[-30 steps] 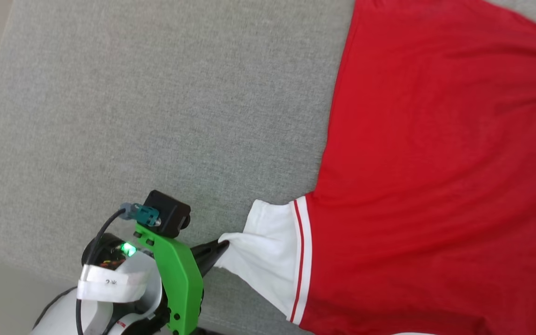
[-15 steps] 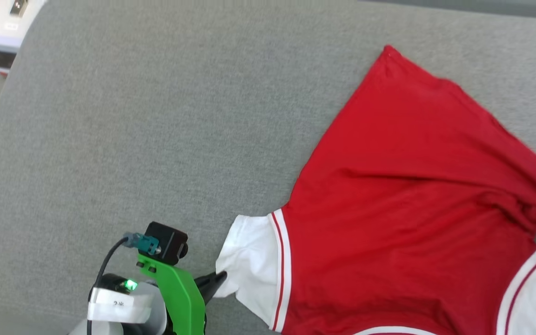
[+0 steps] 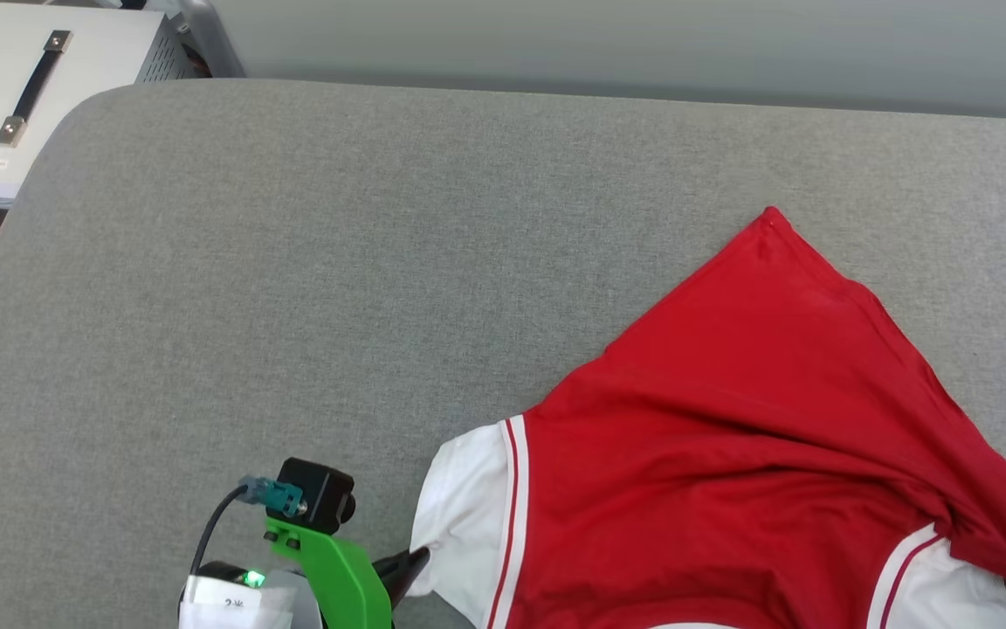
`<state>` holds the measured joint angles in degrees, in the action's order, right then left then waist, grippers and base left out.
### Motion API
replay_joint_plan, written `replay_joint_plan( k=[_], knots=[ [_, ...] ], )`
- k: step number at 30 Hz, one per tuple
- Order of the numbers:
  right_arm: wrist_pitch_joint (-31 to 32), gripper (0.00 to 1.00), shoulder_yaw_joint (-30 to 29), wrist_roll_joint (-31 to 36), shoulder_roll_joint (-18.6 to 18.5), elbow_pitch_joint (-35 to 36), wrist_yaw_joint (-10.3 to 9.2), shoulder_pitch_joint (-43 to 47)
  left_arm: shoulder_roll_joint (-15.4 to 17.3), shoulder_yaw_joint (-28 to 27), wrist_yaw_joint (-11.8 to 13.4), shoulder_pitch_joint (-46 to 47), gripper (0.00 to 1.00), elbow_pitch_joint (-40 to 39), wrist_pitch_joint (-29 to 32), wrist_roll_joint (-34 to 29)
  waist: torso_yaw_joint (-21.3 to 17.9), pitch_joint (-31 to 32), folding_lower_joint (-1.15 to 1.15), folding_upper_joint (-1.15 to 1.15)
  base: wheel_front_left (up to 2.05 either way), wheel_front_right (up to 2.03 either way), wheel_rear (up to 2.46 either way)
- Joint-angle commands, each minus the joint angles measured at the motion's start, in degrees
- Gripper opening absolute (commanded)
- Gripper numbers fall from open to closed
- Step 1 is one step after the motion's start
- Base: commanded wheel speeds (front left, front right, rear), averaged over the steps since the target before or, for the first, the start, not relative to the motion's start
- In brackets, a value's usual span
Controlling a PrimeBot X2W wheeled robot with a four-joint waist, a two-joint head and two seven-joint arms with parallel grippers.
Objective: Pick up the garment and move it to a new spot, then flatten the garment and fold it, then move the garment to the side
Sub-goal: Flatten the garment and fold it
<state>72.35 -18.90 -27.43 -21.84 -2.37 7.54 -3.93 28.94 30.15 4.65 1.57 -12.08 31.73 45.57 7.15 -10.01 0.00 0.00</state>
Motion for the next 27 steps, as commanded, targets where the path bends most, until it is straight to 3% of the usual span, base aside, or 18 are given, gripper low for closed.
replay_joint_plan(
  k=[1,12,14,20,27],
  knots=[
    [-0.34,0.00,-0.45,-0.55,0.67,0.96,-0.05,2.11,-0.21,-0.18,0.49,-0.80,0.00,-0.01,-0.55,0.47,-1.10,1.34,0.00,0.00,0.00,0.00,0.00],
    [-0.34,0.00,-1.92,-0.61,2.59,3.33,-0.05,8.38,-0.75,0.51,0.85,-0.29,0.00,1.00,-1.00,-0.24,-1.99,1.09,0.00,0.00,0.00,0.00,0.00],
    [-0.54,1.00,-1.56,-0.62,2.24,3.77,-0.05,7.98,-0.68,0.47,0.84,-0.04,0.00,0.95,-1.04,-0.33,-1.96,0.83,0.00,0.00,0.00,0.00,0.00],
    [0.66,1.00,-0.40,-1.76,0.03,5.85,-0.05,6.48,-0.67,0.77,0.70,0.53,0.00,0.77,-1.10,-0.68,-1.41,0.38,0.00,0.00,0.00,0.00,0.00],
    [6.40,1.00,1.16,-4.23,-2.08,13.84,-0.05,-0.08,-0.46,1.54,0.69,1.65,0.00,-1.01,-1.25,-2.28,0.80,-0.89,0.00,0.00,0.00,0.00,0.00]
  ],
)
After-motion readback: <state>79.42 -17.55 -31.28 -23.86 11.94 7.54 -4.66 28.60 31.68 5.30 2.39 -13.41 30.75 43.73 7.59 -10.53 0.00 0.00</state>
